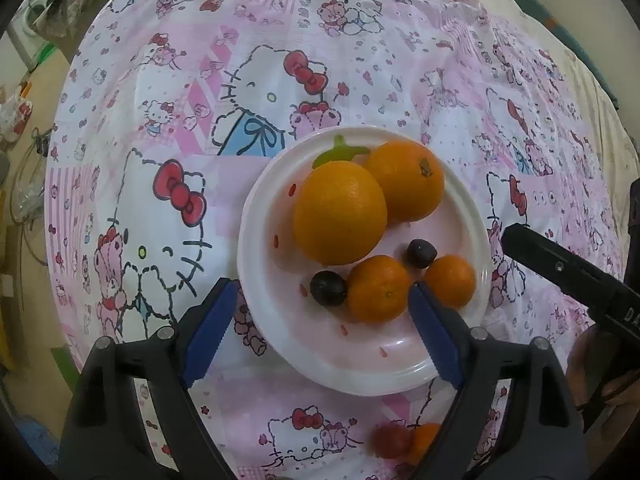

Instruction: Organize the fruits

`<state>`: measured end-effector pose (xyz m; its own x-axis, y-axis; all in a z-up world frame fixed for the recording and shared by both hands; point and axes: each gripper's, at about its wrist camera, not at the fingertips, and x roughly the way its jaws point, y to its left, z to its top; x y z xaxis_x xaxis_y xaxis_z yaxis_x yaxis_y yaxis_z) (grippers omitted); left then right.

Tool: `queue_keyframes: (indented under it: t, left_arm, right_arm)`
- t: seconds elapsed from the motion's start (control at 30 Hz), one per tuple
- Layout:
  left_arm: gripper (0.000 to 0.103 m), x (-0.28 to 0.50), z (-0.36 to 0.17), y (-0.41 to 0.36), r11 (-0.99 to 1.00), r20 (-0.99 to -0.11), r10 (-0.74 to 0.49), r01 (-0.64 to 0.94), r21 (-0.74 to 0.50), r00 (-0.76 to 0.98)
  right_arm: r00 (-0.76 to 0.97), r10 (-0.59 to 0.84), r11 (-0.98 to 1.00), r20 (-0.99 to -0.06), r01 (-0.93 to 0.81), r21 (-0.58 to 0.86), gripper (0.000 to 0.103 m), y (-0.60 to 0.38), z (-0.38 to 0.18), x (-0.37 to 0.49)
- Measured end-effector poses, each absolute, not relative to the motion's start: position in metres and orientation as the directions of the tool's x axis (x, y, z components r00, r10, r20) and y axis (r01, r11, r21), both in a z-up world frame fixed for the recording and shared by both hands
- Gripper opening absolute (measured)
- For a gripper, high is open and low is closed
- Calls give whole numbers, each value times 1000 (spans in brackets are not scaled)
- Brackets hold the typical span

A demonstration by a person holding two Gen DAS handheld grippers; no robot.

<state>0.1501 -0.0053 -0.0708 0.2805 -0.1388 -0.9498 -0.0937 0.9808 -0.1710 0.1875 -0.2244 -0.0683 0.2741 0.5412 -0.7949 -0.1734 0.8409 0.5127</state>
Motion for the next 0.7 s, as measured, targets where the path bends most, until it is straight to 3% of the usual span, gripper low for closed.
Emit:
queue_keyframes:
  t: [0.7]
  left_arm:
    - [85, 126, -33, 14, 978, -909, -105, -123, -167, 403]
  right_arm:
    - [337, 496, 868, -800, -212, 449, 76, -220, -28, 165]
